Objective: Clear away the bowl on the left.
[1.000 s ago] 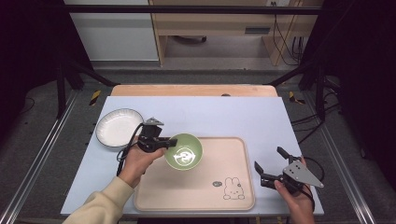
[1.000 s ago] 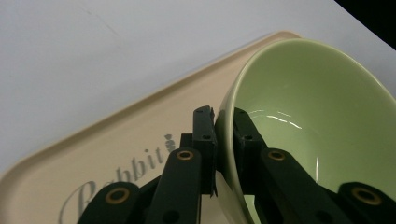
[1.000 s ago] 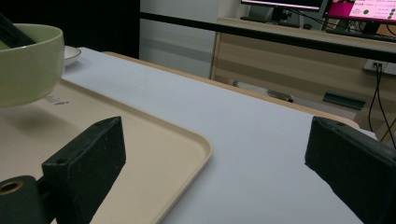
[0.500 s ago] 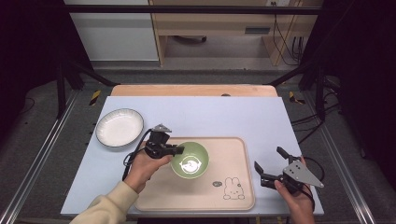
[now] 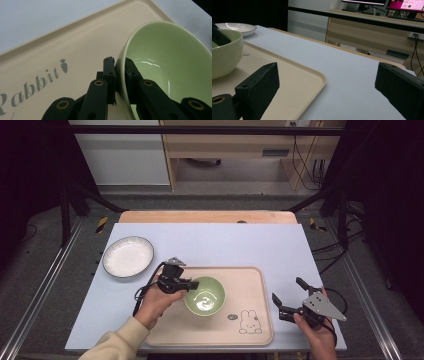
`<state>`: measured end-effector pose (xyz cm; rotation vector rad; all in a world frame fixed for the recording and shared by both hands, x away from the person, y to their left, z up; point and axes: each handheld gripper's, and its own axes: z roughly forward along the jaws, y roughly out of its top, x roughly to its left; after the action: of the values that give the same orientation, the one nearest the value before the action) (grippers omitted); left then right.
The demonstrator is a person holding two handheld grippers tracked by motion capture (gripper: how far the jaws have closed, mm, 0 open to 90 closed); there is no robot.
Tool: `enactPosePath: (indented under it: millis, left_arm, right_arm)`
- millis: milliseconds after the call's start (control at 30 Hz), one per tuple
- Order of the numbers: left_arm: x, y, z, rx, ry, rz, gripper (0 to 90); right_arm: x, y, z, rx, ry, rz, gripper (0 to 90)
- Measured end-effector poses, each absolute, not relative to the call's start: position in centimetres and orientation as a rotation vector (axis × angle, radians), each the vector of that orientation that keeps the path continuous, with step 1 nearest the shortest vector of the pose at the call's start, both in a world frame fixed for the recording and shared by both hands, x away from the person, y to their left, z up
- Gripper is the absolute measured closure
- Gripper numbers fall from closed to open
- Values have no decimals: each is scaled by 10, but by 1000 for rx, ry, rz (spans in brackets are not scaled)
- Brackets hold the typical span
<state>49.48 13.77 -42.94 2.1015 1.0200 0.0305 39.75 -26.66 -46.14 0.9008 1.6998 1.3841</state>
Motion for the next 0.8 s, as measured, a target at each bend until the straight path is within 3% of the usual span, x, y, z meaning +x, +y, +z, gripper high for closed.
enactPosePath:
  millis: [800]
  left_arm:
    - [499, 140, -440, 2097, 1050, 16, 823]
  right_arm:
    - [398, -266, -461, 898, 1703, 1388, 59]
